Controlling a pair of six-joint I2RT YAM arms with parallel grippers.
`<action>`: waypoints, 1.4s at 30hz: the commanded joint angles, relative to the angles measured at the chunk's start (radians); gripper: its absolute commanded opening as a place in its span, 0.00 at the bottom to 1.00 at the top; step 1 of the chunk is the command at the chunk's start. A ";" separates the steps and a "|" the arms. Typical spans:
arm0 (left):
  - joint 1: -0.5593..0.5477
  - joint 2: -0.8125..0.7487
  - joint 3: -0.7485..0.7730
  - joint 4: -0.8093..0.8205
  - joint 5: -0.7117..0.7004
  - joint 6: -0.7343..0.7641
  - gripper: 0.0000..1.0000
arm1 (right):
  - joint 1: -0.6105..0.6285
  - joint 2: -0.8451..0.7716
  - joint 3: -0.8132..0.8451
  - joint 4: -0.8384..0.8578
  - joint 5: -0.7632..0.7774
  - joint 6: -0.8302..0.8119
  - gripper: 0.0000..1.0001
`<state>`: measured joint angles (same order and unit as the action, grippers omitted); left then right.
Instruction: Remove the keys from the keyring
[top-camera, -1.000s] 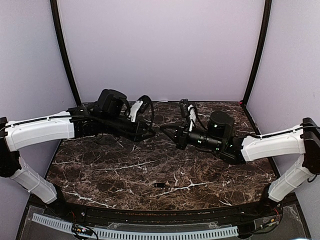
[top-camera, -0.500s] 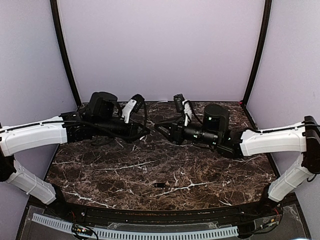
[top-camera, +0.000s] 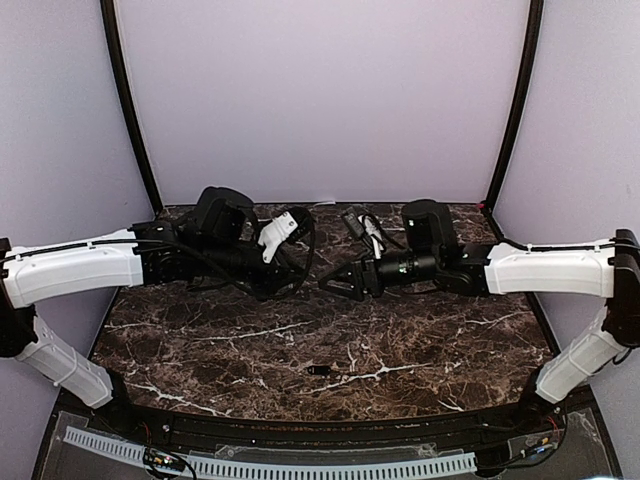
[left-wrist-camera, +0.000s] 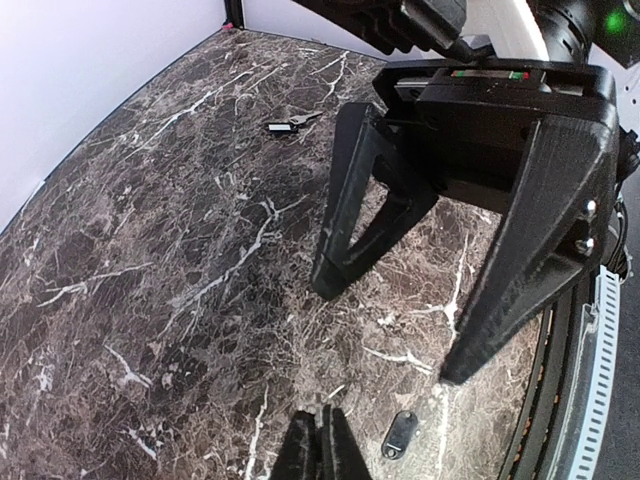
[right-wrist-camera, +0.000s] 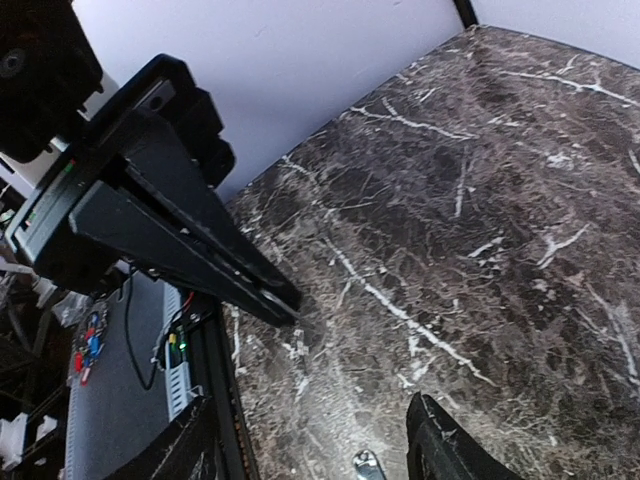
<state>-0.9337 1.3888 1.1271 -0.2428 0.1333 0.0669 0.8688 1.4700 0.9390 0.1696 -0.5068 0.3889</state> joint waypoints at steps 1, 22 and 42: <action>-0.014 0.014 0.036 -0.042 0.011 0.075 0.00 | -0.008 0.047 0.081 -0.109 -0.185 -0.027 0.62; -0.037 0.047 0.073 -0.065 0.051 0.088 0.00 | -0.007 0.164 0.157 -0.084 -0.224 -0.063 0.14; -0.037 0.082 0.027 0.082 0.030 -0.204 0.00 | 0.006 0.005 -0.184 0.445 0.146 -0.057 0.00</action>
<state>-0.9779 1.4651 1.1751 -0.1844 0.1360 -0.0235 0.8734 1.5017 0.8127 0.4278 -0.5365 0.3168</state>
